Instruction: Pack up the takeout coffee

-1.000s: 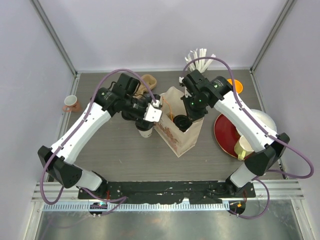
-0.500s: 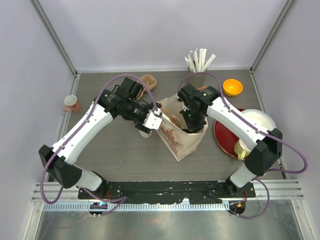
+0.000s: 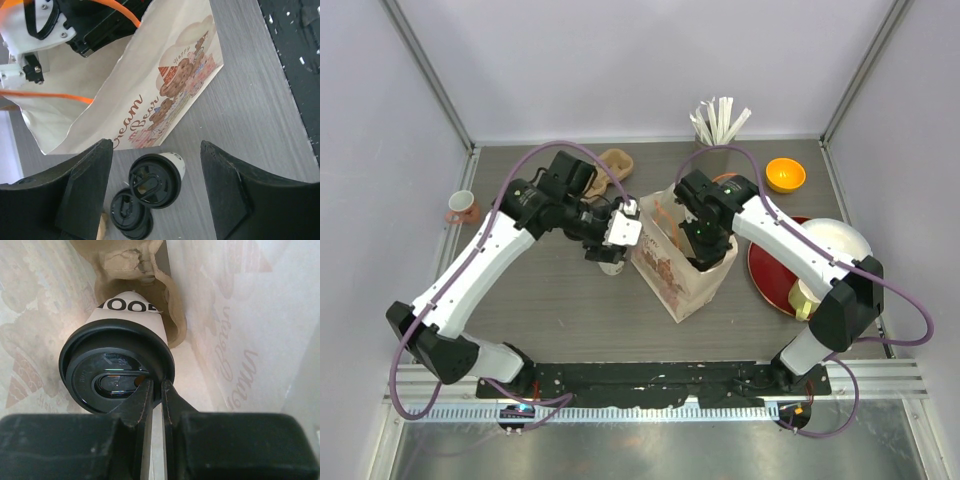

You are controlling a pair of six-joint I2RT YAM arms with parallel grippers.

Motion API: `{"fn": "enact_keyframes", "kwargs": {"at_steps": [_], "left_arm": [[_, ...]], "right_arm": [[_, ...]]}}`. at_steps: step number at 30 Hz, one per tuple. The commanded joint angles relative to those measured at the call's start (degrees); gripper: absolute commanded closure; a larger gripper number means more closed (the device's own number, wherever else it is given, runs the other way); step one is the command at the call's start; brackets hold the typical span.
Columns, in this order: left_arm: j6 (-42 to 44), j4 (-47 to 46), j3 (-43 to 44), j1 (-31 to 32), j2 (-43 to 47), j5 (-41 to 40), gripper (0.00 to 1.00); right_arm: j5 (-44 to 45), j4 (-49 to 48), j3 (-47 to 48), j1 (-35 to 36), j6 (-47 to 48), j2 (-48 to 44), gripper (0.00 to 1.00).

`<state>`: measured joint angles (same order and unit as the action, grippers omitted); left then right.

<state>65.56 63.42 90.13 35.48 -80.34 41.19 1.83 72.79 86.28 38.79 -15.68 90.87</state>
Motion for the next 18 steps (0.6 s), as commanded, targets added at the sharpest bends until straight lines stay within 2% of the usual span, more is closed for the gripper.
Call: {"fn": "enact_keyframes", "kwargs": {"at_steps": [1,4,10,18], "left_arm": [[-8.85,-0.49,2.25,-1.99,2.73,3.28,0.25],[-12.90,-1.89,0.32,-3.93,3.60,5.30,0.25],[-13.79,-3.83,-3.11,-4.37,5.10,5.83,0.25],[-13.88,-4.09,-2.41,-4.37,4.75,5.66,0.25]], "right_arm": [[1.17,-0.90,-0.24,0.32,-0.75,-0.69,0.95],[1.25,-1.07,0.29,0.41,-0.75,-0.87,0.90],[1.08,0.24,2.31,1.29,-0.66,-0.61,0.76],[0.73,1.82,6.35,2.79,-1.10,-1.48,0.65]]}}
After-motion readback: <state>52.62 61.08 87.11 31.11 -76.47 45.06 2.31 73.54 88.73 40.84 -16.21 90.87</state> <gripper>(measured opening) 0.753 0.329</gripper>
